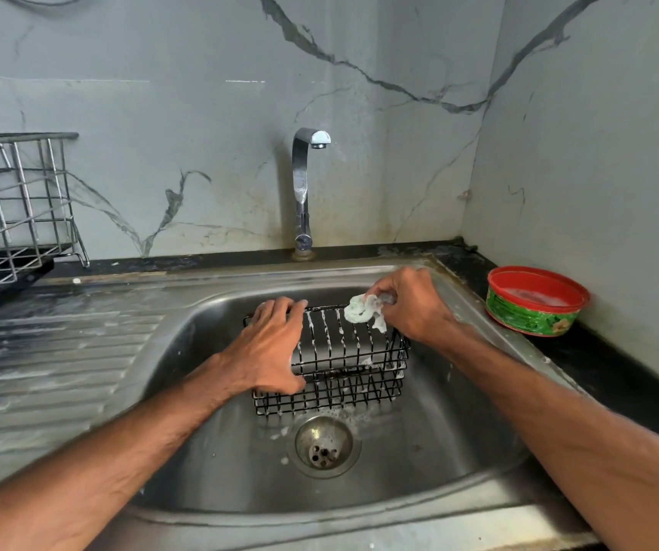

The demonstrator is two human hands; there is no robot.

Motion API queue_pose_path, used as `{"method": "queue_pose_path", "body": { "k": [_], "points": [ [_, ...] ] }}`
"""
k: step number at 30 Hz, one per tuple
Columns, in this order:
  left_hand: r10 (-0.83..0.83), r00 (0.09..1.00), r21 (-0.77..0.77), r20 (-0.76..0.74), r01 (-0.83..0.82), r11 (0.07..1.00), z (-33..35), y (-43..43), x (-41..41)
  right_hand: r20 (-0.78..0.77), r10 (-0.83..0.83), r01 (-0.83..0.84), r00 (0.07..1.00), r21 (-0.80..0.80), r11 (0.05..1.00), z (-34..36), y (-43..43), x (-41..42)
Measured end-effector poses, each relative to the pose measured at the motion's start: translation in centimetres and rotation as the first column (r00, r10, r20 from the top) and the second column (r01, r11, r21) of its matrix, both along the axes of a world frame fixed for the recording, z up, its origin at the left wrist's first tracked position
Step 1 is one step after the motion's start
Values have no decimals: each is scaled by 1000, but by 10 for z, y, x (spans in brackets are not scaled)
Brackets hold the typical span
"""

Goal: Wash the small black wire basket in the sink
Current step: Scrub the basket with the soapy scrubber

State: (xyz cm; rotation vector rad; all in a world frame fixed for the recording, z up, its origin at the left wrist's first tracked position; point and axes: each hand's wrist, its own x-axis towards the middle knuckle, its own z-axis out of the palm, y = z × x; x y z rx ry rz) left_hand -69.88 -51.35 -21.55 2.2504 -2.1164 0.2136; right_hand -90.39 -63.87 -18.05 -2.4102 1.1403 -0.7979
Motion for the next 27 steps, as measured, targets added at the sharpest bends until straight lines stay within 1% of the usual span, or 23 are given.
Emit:
{"method": "queue_pose_path", "body": {
  "k": [2,4,9,12,14,16,20,22,27],
  "points": [
    [-7,1000,60,-8,8,998,6,-9,-11,-13,0,0,1000,-14,1000,0,0,1],
    [-19,1000,68,-10,20,998,8,-20,-21,-19,5,-6,1000,-34,999,-1,0,2],
    [-40,998,-53,47,42,998,-2,-29,-29,-22,17,-18,1000,-63,998,0,-1,1],
    [-25,999,-112,28,28,993,-6,-24,-25,1,47,-47,999,-102,994,4,3,3],
    [-21,999,-140,29,25,990,-7,-21,-24,-11,52,-53,999,-144,988,7,5,4],
    [-21,999,-153,37,26,988,-6,-19,-25,-25,20,-24,1000,-172,985,7,4,5],
    [-3,999,-159,43,10,987,-7,-17,-28,-58,-95,86,994,-142,986,4,-8,1],
    [8,999,-160,37,-1,987,-8,-19,-30,-85,-58,43,995,-160,986,-1,-7,4],
    [45,999,-184,13,-42,982,-12,-20,-30,-214,153,-190,965,-165,968,-10,23,35]
  ]
}}
